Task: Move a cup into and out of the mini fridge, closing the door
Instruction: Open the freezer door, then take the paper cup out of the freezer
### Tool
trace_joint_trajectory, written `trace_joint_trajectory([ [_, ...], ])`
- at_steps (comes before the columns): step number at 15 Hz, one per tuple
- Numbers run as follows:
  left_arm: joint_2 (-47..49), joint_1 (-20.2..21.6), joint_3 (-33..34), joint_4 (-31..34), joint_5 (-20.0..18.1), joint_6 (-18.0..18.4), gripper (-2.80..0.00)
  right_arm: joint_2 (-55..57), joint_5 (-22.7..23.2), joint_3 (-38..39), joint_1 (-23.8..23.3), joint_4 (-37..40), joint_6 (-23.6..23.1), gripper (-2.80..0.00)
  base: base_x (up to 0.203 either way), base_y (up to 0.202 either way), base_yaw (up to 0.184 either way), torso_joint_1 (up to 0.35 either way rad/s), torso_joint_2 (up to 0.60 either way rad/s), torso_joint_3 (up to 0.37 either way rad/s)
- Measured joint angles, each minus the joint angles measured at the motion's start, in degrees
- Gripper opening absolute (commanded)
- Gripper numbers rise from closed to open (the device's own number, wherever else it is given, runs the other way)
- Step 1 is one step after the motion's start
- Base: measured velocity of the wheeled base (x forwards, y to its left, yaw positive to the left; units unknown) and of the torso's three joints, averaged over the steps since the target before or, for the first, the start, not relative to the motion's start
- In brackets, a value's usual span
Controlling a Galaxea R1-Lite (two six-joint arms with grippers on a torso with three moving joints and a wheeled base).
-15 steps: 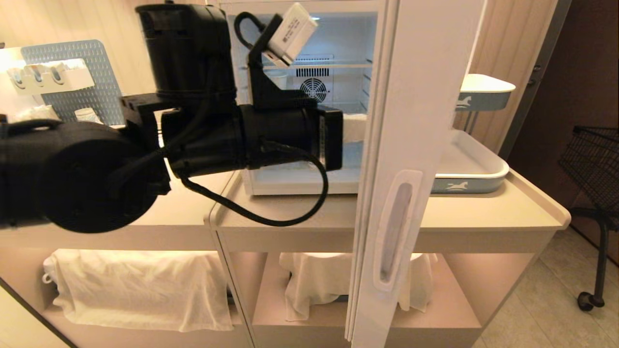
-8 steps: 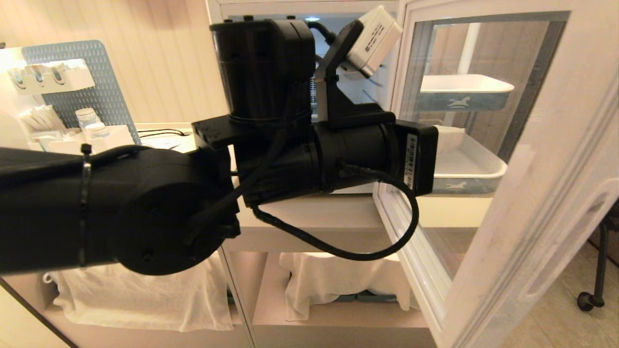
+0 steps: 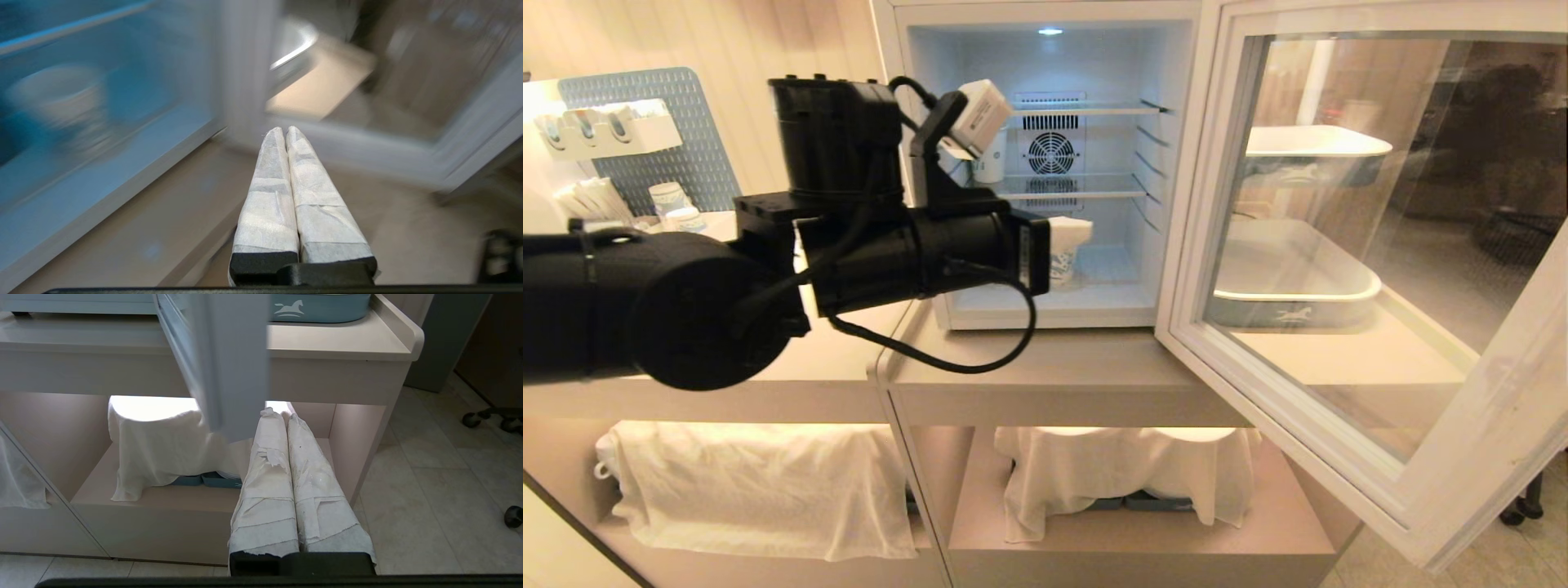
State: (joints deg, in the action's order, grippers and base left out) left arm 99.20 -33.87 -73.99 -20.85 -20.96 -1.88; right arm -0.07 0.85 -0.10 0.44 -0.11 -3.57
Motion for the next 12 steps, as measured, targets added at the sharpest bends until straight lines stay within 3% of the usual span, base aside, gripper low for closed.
trace_joint_trajectory([
  [2,-3.67,5.26,4.25,4.48,0.39,3.43,-2.80,0.00,0.02,0.00,0.00,0.00,0.02,-2.80,0.000,0.000,0.000,0.000,0.00,0.000],
  [5,-11.06,11.39,11.27,9.52,0.02,3.08,-2.80,0.00,-0.01,0.00,-0.04,0.01,0.00,-2.80,0.000,0.000,0.000,0.000,0.00,0.000],
  [9,-26.20,16.83,20.18,21.73,-0.09,2.74,-2.80,0.00,-0.01,0.00,0.00,0.01,0.01,-2.80,0.000,0.000,0.000,0.000,0.00,0.000],
  [12,-40.90,25.48,29.98,27.35,-0.09,4.32,-2.80,0.00,0.02,0.00,-0.04,0.03,0.02,-2.80,0.000,0.000,0.000,0.000,0.00,0.000],
])
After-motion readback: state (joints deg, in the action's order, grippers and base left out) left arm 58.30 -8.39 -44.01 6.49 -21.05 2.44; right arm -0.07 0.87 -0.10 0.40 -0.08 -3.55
